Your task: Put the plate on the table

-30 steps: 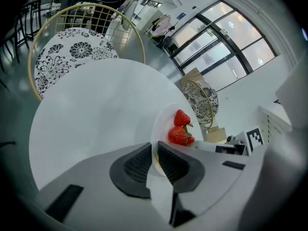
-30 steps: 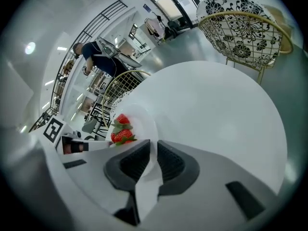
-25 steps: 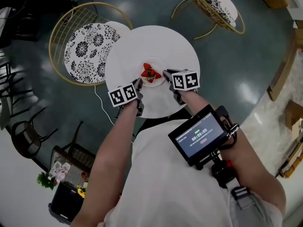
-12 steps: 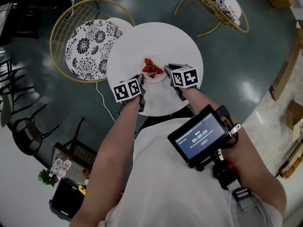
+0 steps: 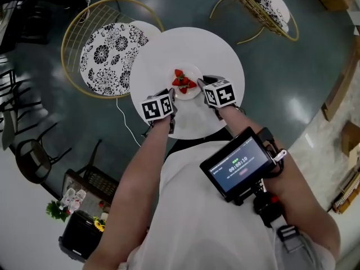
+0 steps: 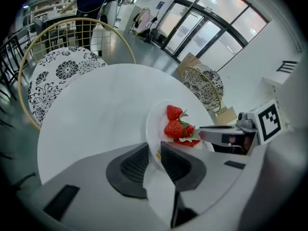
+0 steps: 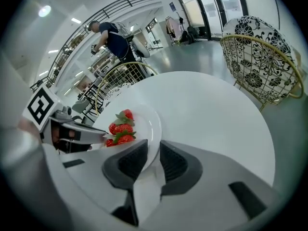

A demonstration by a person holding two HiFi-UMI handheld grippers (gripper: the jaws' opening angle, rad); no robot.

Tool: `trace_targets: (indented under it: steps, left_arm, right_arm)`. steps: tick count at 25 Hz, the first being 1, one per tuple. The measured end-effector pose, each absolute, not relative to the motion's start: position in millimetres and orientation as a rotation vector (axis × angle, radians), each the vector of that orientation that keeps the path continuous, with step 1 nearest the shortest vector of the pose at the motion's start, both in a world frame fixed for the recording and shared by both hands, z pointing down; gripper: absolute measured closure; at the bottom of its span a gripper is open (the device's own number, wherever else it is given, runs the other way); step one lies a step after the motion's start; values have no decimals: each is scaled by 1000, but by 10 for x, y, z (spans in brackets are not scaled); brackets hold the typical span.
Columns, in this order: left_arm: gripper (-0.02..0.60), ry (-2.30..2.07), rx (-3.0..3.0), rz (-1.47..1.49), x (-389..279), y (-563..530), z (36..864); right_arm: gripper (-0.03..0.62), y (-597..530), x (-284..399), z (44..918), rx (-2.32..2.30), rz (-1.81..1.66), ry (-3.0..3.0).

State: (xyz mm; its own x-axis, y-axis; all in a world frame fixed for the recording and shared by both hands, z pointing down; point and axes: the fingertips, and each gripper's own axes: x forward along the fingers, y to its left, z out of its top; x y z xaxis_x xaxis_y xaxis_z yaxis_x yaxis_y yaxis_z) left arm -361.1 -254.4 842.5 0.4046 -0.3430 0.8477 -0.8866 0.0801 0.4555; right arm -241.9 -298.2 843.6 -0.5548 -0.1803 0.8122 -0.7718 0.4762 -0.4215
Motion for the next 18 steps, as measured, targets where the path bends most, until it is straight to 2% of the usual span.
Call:
trace_targets:
  steps: [8,18]
  left_arm:
    - [512,-1197,1540,577,-3648,-2564,8397]
    - [512,-1300,1561,523,-4027,-2481,8316]
  right_arm:
    - [539,-3018,-2399,8424,809,1038,-2044]
    - [540,-3142,-2365,8344,838,911,-2071]
